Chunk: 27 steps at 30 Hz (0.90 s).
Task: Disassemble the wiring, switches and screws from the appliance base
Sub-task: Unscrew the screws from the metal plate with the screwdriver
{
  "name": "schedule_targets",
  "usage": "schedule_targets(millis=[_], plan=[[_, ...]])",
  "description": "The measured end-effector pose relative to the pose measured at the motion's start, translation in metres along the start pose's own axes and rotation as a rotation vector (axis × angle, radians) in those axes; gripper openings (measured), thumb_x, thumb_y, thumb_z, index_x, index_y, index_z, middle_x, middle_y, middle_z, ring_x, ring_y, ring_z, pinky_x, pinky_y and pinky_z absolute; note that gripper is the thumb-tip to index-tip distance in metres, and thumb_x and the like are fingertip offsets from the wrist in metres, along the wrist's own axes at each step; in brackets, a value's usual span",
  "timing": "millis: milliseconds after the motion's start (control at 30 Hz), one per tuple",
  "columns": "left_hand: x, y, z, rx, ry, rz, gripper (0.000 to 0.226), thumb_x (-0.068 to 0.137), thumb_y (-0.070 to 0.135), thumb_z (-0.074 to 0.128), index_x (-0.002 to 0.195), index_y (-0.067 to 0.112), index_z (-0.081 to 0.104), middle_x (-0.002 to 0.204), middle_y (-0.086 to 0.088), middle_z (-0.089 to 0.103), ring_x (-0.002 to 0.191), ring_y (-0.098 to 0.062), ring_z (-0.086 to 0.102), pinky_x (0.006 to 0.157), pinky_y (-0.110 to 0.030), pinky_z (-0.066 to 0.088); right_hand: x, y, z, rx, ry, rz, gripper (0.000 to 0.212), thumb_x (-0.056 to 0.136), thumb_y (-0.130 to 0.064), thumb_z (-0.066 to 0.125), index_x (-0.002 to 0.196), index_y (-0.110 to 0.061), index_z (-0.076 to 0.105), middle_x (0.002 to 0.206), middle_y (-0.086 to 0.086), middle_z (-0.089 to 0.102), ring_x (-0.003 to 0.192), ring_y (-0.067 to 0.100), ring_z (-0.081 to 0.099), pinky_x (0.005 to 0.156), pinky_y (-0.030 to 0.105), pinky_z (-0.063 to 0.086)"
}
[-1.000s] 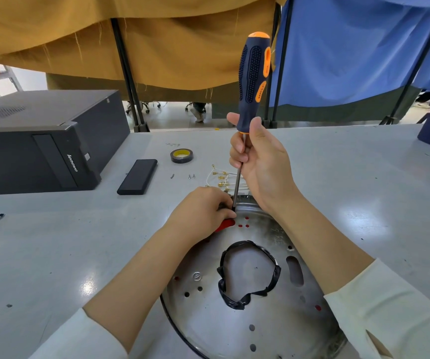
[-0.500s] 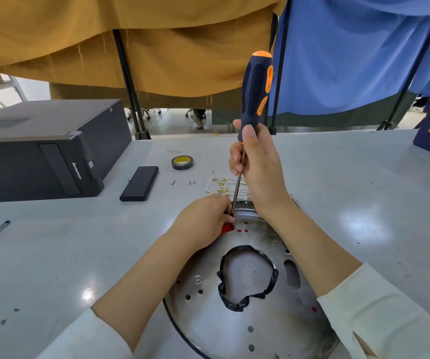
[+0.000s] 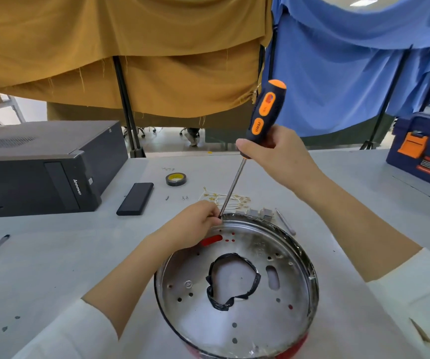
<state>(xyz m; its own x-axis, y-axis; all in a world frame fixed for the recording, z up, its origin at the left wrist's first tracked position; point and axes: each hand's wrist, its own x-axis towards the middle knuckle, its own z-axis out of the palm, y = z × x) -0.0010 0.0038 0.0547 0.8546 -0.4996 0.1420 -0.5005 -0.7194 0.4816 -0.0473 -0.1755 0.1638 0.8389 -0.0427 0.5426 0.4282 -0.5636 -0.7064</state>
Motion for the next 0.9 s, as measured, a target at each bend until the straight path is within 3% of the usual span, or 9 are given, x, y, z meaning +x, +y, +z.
schedule_targets(millis=[67,167,300,400,533,633,733,833,900], plan=[[-0.004,-0.003,-0.001,-0.050,0.041,-0.005,0.008,0.098,0.020,0.049,0.091,0.019,0.051,0.097,0.001,0.057,0.090,-0.018,0.051,0.069,-0.021,0.035,-0.001,-0.002,-0.010,-0.038,-0.014,0.001,0.030,0.084,-0.037,0.067,0.070,-0.013,0.057,0.048,-0.017,0.049,0.047,-0.001,0.044,0.047,0.007,0.032],[-0.011,-0.008,-0.002,-0.125,0.114,-0.038,0.008,0.098,0.021,0.048,0.097,0.020,0.057,0.102,0.005,0.061,0.094,-0.016,0.053,0.072,-0.017,0.038,-0.004,-0.004,-0.018,0.005,-0.062,0.041,0.043,0.082,-0.039,0.068,0.081,0.002,0.057,0.051,-0.006,0.044,0.044,0.005,0.037,0.048,0.016,0.036],[-0.018,-0.013,-0.006,-0.218,0.224,-0.039,0.012,0.099,0.018,0.047,0.100,0.015,0.059,0.100,0.009,0.066,0.094,-0.012,0.058,0.076,-0.014,0.041,-0.011,-0.007,-0.023,0.245,-0.178,0.150,0.024,0.084,-0.033,0.068,0.078,-0.012,0.057,0.049,-0.006,0.038,0.039,0.011,0.027,0.039,0.018,0.026],[-0.024,-0.018,-0.011,-0.295,0.304,-0.042,0.011,0.099,0.017,0.047,0.093,0.017,0.056,0.093,0.019,0.069,0.092,-0.003,0.062,0.081,-0.017,0.045,-0.019,-0.004,-0.024,0.337,-0.303,0.189,0.031,0.087,-0.036,0.065,0.093,-0.005,0.065,0.044,-0.005,0.031,0.036,0.012,0.021,0.038,0.016,0.021],[-0.031,-0.022,-0.016,-0.425,0.394,-0.125,0.011,0.096,0.018,0.051,0.087,0.021,0.057,0.082,0.017,0.072,0.085,0.010,0.063,0.074,-0.006,0.041,-0.030,-0.002,-0.022,0.519,-0.441,0.149,0.033,0.082,-0.043,0.067,0.103,-0.017,0.071,0.042,0.000,0.042,0.031,0.015,0.034,0.037,0.019,0.032],[-0.034,-0.025,-0.013,-0.452,0.392,-0.194,0.009,0.096,0.021,0.054,0.089,0.020,0.059,0.080,0.014,0.072,0.079,0.007,0.065,0.071,-0.009,0.043,-0.030,0.001,-0.019,0.600,-0.368,0.094,0.026,0.077,-0.039,0.068,0.089,-0.017,0.061,0.050,0.005,0.059,0.036,0.021,0.052,0.038,0.021,0.040],[-0.037,-0.026,-0.008,-0.436,0.369,-0.241,0.006,0.089,0.026,0.064,0.086,0.021,0.065,0.084,0.008,0.073,0.082,-0.004,0.067,0.077,-0.020,0.050,-0.028,0.013,-0.014,0.490,-0.328,0.033,0.020,0.083,-0.029,0.068,0.086,-0.018,0.051,0.073,0.014,0.072,0.059,0.029,0.069,0.045,0.026,0.050],[-0.038,-0.022,-0.005,-0.425,0.382,-0.220,0.007,0.084,0.029,0.071,0.080,0.023,0.069,0.082,0.009,0.073,0.078,-0.003,0.067,0.071,-0.014,0.050,-0.031,0.039,0.010,0.328,-0.389,0.038,0.016,0.089,-0.004,0.063,0.088,-0.014,0.051,0.091,0.017,0.067,0.073,0.020,0.072,0.057,0.024,0.054],[-0.039,-0.018,-0.004,-0.423,0.407,-0.195,0.007,0.082,0.024,0.072,0.076,0.023,0.069,0.077,0.013,0.072,0.074,0.001,0.066,0.066,-0.009,0.048,-0.037,0.060,0.032,0.061,-0.479,0.024,0.026,0.086,-0.003,0.065,0.097,-0.020,0.049,0.098,0.009,0.061,0.086,0.022,0.068,0.073,0.035,0.057]])
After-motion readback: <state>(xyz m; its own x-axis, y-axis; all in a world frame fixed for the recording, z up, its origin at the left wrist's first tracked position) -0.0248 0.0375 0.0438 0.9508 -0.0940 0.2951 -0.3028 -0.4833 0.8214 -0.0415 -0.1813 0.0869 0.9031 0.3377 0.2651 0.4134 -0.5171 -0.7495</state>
